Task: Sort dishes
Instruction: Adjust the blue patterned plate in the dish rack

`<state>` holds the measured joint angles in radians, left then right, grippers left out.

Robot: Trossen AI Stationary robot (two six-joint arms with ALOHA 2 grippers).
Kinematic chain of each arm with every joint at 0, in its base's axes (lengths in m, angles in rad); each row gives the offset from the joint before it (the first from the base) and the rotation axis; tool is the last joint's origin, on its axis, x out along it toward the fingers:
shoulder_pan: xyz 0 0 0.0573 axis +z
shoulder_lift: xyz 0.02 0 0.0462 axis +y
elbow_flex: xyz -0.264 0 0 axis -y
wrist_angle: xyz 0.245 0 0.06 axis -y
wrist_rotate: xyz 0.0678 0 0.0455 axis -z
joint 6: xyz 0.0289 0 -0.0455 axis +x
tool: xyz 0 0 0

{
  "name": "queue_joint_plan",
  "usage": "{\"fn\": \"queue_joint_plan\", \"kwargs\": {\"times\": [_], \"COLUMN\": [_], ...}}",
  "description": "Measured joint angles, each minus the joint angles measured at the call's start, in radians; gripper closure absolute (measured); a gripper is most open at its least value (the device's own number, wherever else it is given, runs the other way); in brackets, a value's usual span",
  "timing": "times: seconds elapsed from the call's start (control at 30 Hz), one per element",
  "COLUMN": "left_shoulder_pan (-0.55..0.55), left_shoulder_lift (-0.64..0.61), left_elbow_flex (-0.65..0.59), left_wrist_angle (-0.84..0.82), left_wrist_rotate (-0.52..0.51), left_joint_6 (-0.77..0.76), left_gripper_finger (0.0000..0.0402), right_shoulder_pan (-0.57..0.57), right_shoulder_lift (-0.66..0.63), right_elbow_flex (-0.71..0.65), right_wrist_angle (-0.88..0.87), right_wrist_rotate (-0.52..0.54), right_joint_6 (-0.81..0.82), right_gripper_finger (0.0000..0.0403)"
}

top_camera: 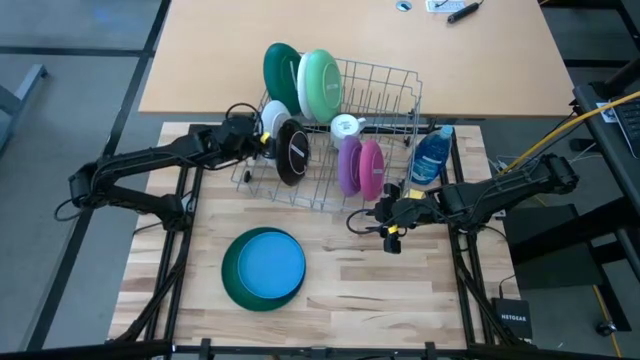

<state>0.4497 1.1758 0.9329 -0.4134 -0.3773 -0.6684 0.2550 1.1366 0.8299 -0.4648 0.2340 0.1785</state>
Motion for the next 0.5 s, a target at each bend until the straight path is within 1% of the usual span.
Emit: {"fn": "queue_joint_plan", "kwargs": {"times": [0.07,0.13,0.3,0.43,0.5], "left_shoulder_pan": [-0.012,-0.027,-0.059,-0.087,-0.100], "left_shoulder_lift": [-0.005,-0.005,-0.007,-0.011,-0.018], "left_elbow_flex": [0.000,0.000,0.000,0.000,0.000], "left_wrist_angle": [0.009,0.014,0.000,-0.004,-0.022], "left_wrist_rotate": [0.021,0.037,0.038,0.033,0.033], "left_joint_6": [-0.002,-0.011,-0.032,-0.034,-0.057], "left_gripper_finger": [0.0371,0.0389,0.0381,0.0395,0.0396], "right_shoulder_pan": [0.000,0.000,0.001,0.000,0.000], "right_shoulder_lift": [0.000,0.000,0.000,0.000,0.000], "right_elbow_flex": [0.000,0.000,0.000,0.000,0.000], "right_wrist_angle": [0.000,0.000,0.000,-0.001,0.000], "right_wrist_rotate": [0.000,0.000,0.000,-0.001,-0.002], "right_joint_6": [0.000,0.000,0.000,0.000,0.000], "right_gripper_finger": [0.0216,0.0216,0.0216,0.0216,0.0216]}}
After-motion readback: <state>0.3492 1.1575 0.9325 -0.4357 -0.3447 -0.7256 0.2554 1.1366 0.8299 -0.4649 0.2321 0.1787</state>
